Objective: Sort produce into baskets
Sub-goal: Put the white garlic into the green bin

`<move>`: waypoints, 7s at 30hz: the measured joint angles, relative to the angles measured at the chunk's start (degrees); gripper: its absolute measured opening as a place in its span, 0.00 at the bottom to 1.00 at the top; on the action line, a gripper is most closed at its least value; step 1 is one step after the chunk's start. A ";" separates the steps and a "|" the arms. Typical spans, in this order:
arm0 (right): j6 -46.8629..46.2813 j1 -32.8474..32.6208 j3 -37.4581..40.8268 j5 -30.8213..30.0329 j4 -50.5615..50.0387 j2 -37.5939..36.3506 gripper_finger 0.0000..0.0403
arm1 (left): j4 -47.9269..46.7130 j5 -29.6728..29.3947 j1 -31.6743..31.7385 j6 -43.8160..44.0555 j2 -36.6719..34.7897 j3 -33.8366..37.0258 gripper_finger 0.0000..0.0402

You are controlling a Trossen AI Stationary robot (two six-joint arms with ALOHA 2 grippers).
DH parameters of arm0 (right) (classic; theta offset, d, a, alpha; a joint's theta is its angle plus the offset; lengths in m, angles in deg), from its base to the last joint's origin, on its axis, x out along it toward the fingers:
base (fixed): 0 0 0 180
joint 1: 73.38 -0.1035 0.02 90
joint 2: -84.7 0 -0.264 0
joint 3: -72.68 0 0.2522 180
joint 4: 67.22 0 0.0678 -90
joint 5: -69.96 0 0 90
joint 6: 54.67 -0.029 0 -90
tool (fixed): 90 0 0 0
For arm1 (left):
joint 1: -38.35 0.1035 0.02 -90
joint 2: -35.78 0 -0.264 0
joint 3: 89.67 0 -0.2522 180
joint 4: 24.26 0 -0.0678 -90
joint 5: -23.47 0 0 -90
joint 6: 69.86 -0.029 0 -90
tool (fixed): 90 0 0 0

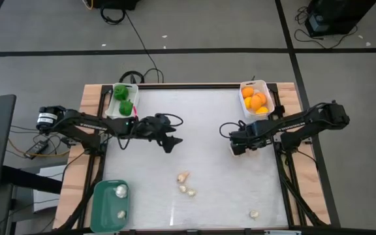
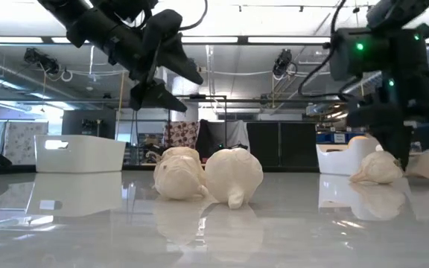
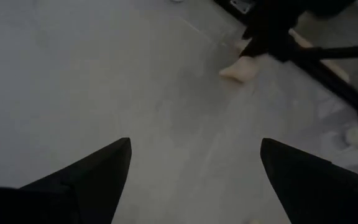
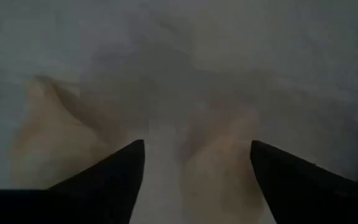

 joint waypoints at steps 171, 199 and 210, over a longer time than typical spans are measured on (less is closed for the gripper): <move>51.35 -3.32 -8.25 -3.15 65.99 2.73 0.46 | 26.84 -1.48 -7.71 -7.83 0.02 -0.09 0.80; 54.00 -3.23 -8.25 -4.28 67.34 2.73 0.46 | 37.49 2.44 -3.65 -6.04 7.34 -0.16 0.15; 52.77 -3.23 -8.25 -5.64 66.12 2.67 0.57 | 37.24 2.49 -3.65 -6.04 7.18 -0.16 0.14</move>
